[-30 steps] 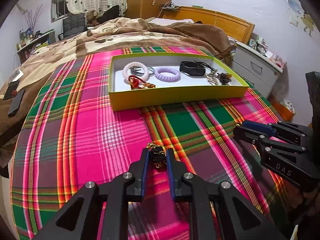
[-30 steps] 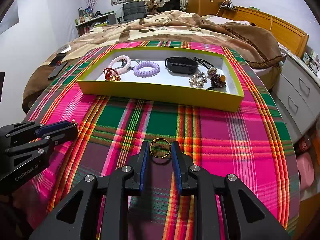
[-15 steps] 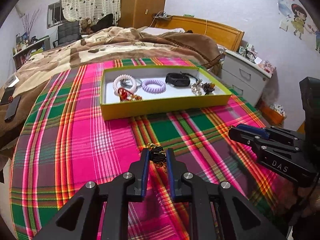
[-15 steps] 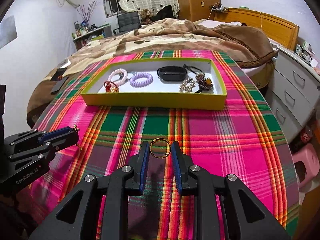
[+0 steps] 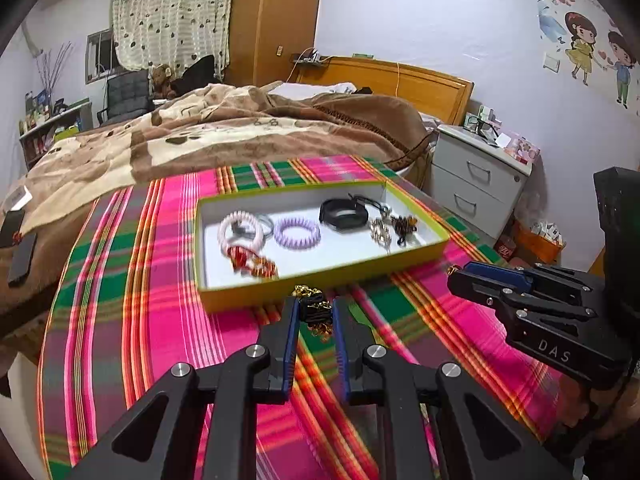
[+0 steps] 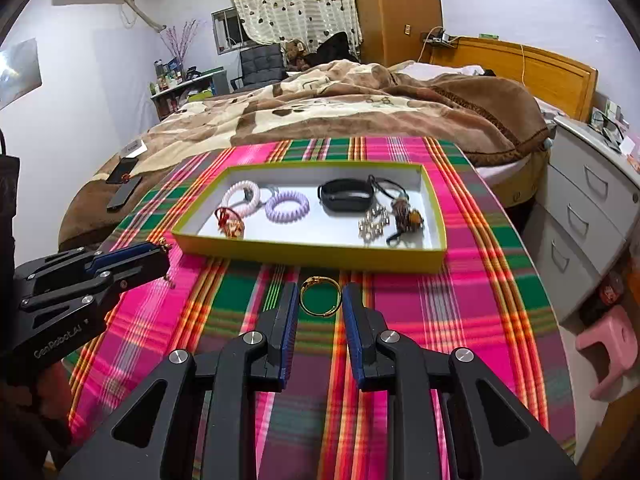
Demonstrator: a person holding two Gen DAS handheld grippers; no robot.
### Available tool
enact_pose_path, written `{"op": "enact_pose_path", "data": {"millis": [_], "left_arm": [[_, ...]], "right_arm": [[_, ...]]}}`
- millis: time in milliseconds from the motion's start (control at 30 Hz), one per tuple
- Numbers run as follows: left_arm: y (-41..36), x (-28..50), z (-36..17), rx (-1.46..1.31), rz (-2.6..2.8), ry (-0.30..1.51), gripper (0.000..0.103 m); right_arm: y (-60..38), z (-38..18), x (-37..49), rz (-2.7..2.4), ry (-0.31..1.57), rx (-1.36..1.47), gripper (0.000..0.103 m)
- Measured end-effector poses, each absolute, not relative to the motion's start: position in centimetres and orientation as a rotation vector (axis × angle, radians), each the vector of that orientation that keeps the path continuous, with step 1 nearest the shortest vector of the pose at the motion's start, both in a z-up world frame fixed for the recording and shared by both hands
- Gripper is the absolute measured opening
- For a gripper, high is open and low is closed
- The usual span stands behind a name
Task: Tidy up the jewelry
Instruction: 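Carry both items into the box and open both grippers to release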
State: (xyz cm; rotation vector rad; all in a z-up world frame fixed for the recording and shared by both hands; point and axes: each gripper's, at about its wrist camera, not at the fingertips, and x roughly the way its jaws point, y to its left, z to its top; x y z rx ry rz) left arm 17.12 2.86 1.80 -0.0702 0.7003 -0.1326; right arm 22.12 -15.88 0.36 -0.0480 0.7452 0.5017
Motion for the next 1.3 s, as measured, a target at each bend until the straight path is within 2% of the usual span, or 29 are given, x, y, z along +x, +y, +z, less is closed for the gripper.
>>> {"op": "enact_pose_path", "data": {"millis": [400, 933, 1300], "left_arm": [[3.6, 22.2, 2.5, -0.05, -0.148, 0.689, 0.017], [4.4, 28.9, -1.5, -0.055, -0.172, 0.807, 0.017], [4.4, 30.9, -4.0, -0.052, -0.193, 0.884, 0.017]], "right_arm": [[-14.4, 1.1, 26.2, 0.521, 0.739, -0.052, 0.023], [-12.1, -2.2, 32.4, 0.519, 0.838, -0.085, 0.023], [-10.8, -4.6, 34.4, 0.526, 0.896, -0.122, 0.023]]}}
